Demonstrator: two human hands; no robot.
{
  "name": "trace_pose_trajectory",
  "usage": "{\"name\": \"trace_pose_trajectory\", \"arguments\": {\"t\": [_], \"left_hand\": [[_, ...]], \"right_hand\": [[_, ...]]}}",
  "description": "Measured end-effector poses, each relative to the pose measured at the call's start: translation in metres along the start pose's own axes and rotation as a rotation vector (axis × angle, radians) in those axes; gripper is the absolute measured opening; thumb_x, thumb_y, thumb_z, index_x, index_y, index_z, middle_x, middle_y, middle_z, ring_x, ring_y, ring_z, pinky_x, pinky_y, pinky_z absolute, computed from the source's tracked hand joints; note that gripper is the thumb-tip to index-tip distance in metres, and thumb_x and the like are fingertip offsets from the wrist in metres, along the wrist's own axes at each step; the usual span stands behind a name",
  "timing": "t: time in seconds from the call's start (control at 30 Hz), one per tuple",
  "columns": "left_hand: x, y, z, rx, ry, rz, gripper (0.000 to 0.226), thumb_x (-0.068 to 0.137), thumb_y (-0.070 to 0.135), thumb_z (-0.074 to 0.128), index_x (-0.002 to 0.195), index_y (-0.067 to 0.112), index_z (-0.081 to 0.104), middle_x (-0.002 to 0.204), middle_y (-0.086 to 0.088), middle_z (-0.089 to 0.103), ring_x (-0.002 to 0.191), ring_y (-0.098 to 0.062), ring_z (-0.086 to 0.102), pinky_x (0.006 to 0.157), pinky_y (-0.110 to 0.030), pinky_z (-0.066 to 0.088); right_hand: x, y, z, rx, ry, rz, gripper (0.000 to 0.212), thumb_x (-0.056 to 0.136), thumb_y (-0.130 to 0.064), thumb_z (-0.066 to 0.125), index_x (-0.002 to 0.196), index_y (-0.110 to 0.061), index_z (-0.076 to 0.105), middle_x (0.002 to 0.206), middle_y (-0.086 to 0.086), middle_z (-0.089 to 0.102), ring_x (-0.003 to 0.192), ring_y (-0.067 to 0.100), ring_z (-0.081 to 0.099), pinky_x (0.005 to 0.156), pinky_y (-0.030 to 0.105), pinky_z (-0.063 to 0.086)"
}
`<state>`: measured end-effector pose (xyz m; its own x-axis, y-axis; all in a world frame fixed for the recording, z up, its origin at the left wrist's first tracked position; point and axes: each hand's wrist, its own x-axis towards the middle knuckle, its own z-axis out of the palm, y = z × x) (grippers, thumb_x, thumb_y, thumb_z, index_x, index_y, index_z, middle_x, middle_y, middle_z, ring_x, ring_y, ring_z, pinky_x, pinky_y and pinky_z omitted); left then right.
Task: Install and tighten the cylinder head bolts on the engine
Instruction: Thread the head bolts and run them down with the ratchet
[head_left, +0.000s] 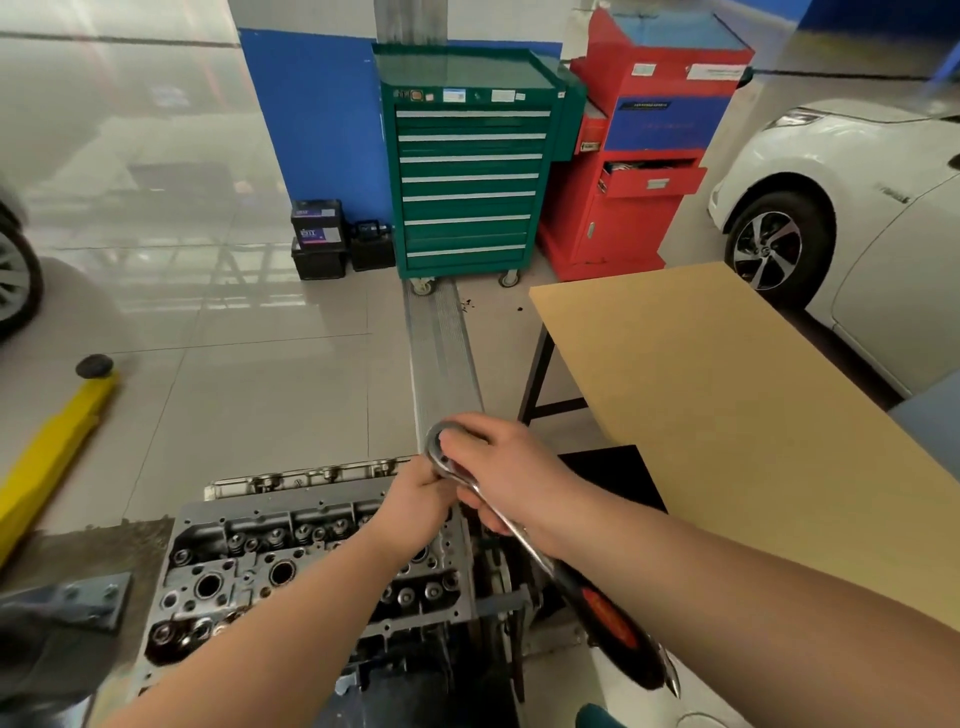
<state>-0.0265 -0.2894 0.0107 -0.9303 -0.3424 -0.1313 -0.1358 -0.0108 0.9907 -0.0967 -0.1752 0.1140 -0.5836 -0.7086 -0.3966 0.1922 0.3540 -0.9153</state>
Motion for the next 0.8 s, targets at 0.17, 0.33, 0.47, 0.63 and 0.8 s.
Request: {"name": "trace_pose_trajectory", "arguments": {"t": [0.17, 0.33, 0.47, 0.63, 0.8], "left_hand": [[0.002, -0.002, -0.006, 0.135, 0.077, -0.043, 0.021, 0.101, 0.037, 0.057, 0.099, 0.016, 0.062, 0.078, -0.003, 0.059, 0.073, -0.016, 0.053, 0.073, -0.041, 0.044], [0.001, 0.002, -0.001, 0.089, 0.161, -0.152, 0.021, 0.107, 0.033, 0.058, 0.099, 0.015, 0.064, 0.080, -0.006, 0.057, 0.075, -0.025, 0.054, 0.075, -0.048, 0.048], [0.000, 0.006, 0.009, 0.066, 0.215, -0.120, 0.019, 0.108, 0.026, 0.056, 0.098, 0.011, 0.063, 0.080, -0.005, 0.057, 0.077, -0.023, 0.052, 0.074, -0.041, 0.044], [0.001, 0.008, 0.017, 0.131, 0.275, -0.110, 0.023, 0.108, 0.028, 0.055, 0.086, 0.029, 0.061, 0.072, 0.016, 0.061, 0.072, -0.012, 0.055, 0.077, -0.041, 0.049], [-0.003, 0.009, 0.023, 0.128, 0.314, -0.075, 0.022, 0.108, 0.023, 0.052, 0.087, 0.025, 0.059, 0.068, 0.016, 0.055, 0.068, -0.013, 0.049, 0.067, -0.035, 0.048]], "right_hand": [[-0.005, -0.030, -0.058, -0.040, 0.021, -0.252, 0.021, 0.100, -0.051, 0.057, 0.118, -0.048, 0.068, 0.067, 0.002, 0.061, 0.050, 0.014, 0.054, 0.044, 0.027, 0.044], [0.023, 0.018, -0.127, -0.363, 0.205, -0.163, 0.031, 0.101, -0.045, 0.059, 0.133, -0.044, 0.062, 0.095, -0.003, 0.070, 0.055, 0.001, 0.059, 0.050, 0.023, 0.048], [0.053, 0.080, -0.164, -0.772, 0.146, -0.046, 0.065, 0.098, -0.021, 0.064, 0.153, -0.045, 0.041, 0.141, -0.006, 0.060, 0.113, 0.014, 0.062, 0.082, 0.027, 0.052], [0.073, 0.134, -0.178, -1.248, 0.064, 0.019, 0.092, 0.091, 0.001, 0.053, 0.153, -0.060, 0.023, 0.127, -0.002, 0.060, 0.073, 0.013, 0.063, 0.047, 0.025, 0.043], [0.086, 0.171, -0.189, -1.427, 0.054, 0.063, 0.094, 0.095, -0.001, 0.056, 0.159, -0.054, 0.013, 0.144, 0.003, 0.048, 0.074, 0.010, 0.053, 0.048, 0.025, 0.040]]}}
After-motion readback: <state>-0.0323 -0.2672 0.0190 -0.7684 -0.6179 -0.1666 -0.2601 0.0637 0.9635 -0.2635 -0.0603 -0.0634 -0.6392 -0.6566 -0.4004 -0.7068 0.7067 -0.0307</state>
